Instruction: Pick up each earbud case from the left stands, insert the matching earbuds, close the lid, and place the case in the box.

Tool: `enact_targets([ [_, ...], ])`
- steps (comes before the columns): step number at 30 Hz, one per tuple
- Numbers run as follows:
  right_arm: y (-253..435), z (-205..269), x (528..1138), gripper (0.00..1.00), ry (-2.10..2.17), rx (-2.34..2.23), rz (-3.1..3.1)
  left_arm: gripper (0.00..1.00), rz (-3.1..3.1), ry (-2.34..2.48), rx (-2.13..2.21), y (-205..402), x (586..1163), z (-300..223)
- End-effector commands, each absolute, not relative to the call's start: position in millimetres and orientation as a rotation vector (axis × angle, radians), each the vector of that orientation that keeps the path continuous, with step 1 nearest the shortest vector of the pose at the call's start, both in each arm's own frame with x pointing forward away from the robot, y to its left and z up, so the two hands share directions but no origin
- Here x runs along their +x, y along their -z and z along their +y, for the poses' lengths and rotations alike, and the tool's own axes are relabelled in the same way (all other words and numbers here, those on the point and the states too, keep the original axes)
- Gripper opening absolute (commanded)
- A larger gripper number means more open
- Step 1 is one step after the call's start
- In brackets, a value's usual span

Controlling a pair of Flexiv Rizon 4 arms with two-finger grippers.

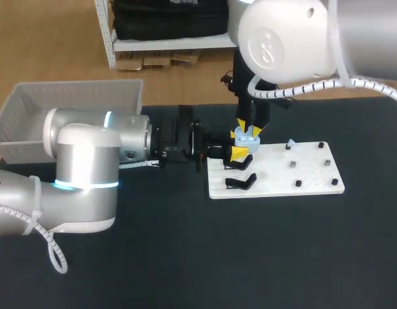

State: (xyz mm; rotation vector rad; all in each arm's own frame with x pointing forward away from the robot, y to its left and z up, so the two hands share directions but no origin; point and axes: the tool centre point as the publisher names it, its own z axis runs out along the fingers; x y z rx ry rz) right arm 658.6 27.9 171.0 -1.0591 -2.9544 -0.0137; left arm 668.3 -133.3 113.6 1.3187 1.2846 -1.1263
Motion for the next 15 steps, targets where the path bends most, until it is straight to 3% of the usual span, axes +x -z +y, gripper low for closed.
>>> enact_targets([
  [1,-171.1,29.2,659.2,0.0,0.01,-1.057,-2.951,0.0,1.281,1.124,1.315,-112.5,668.1,-133.4],
  [15,-168.1,27.4,659.0,0.0,0.007,-1.062,-2.941,0.0,1.281,1.124,1.315,-112.5,668.1,-133.4],
])
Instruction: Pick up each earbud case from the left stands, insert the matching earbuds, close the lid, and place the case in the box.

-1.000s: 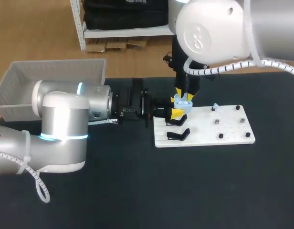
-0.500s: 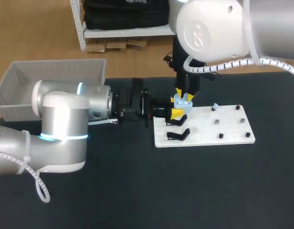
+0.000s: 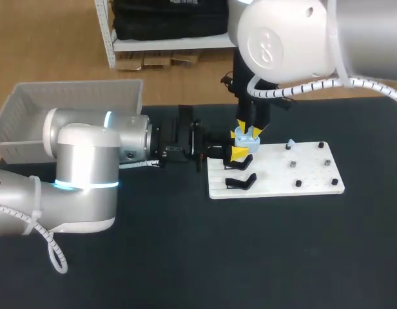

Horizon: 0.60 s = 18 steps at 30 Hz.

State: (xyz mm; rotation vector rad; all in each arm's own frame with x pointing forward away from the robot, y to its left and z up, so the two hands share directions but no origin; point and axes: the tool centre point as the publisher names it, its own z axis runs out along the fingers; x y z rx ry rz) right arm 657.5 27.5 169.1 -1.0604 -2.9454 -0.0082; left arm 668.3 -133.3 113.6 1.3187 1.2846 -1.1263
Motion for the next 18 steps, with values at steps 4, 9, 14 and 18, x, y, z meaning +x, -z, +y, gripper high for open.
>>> enact_targets([
  [4,-166.8,26.7,659.6,0.0,0.011,-1.066,-2.939,0.0,1.281,1.124,1.315,-112.5,668.1,-133.4],
  [9,-165.3,25.9,659.9,0.0,0.012,-1.07,-2.936,0.0,1.281,1.124,1.315,-112.5,668.1,-133.4],
  [14,-163.9,26.1,659.8,0.0,0.016,-1.069,-2.934,0.0,1.281,1.124,1.315,-112.5,668.1,-133.4],
  [18,-162.1,25.9,660.4,0.0,0.016,-1.07,-2.933,0.0,1.281,1.124,1.315,-112.5,668.1,-133.4],
])
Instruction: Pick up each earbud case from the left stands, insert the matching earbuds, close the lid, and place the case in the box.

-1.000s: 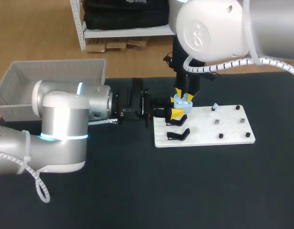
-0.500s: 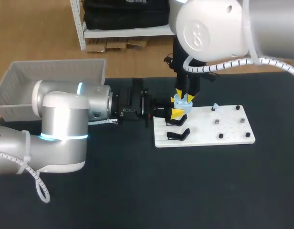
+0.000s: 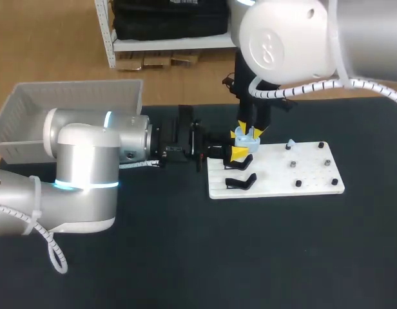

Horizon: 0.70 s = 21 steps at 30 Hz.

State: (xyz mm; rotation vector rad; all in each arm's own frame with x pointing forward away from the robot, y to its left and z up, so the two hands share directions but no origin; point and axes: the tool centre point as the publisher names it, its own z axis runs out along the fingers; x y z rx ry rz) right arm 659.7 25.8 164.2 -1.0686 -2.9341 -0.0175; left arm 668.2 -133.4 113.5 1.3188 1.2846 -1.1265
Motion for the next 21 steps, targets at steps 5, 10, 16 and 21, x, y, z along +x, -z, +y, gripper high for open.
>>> enact_targets([
  [5,-159.4,25.9,660.4,0.0,0.009,-1.07,-2.928,0.0,1.281,1.124,1.315,-112.5,668.1,-133.4],
  [10,-157.5,26.0,661.3,0.0,0.008,-1.074,-2.927,0.0,1.281,1.124,1.315,-112.5,668.1,-133.4],
  [16,-153.5,26.1,661.0,0.0,-0.005,-1.072,-2.918,0.0,1.281,1.124,1.315,-112.5,668.1,-133.4],
  [21,-152.1,27.3,660.6,0.08,-0.012,-1.069,-2.915,0.0,1.281,1.124,1.315,-112.5,668.1,-133.4],
])
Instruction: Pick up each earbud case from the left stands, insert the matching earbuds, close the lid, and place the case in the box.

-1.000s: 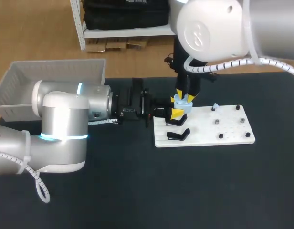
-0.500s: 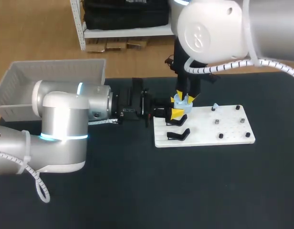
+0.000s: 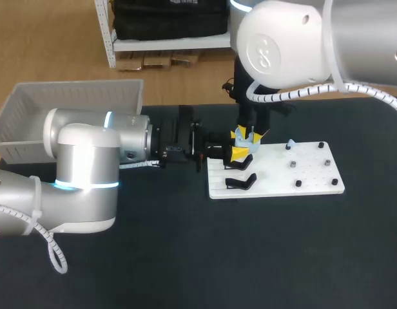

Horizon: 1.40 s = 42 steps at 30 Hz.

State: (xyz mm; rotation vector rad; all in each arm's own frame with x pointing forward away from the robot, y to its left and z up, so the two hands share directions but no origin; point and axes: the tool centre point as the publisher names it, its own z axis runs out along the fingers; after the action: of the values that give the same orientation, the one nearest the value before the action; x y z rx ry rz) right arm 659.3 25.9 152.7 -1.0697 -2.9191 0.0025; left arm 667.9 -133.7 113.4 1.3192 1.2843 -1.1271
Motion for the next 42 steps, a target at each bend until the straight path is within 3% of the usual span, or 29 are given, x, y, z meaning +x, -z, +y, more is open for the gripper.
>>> enact_targets([
  [1,-152.0,27.3,660.6,0.15,-0.013,-1.069,-2.915,0.0,1.281,1.124,1.315,-112.5,668.1,-133.4],
  [4,-152.5,27.3,660.0,0.38,-0.012,-1.071,-2.915,0.0,1.281,1.124,1.315,-112.5,668.1,-133.4],
  [7,-156.4,26.7,657.7,0.45,-0.003,-1.075,-2.918,0.0,1.281,1.124,1.315,-112.5,668.1,-133.4],
  [11,-168.0,24.3,650.2,0.36,0.053,-1.075,-2.938,0.0,1.281,1.124,1.315,-112.5,668.1,-133.4],
  [25,-188.0,-29.7,639.0,0.43,0.421,-0.553,-3.184,0.0,1.281,1.124,1.315,-112.5,668.1,-133.4],
  [29,-186.3,-49.9,652.1,0.39,0.383,-0.564,-3.219,0.0,1.281,1.124,1.315,-112.5,668.1,-133.4],
  [36,-170.5,-70.1,676.6,0.45,0.296,-0.488,-3.251,0.0,1.281,1.124,1.315,-112.5,668.1,-133.4],
  [42,-153.4,-82.6,698.6,0.44,0.267,-0.424,-3.238,0.0,1.281,1.124,1.315,-112.5,668.1,-133.4],
])
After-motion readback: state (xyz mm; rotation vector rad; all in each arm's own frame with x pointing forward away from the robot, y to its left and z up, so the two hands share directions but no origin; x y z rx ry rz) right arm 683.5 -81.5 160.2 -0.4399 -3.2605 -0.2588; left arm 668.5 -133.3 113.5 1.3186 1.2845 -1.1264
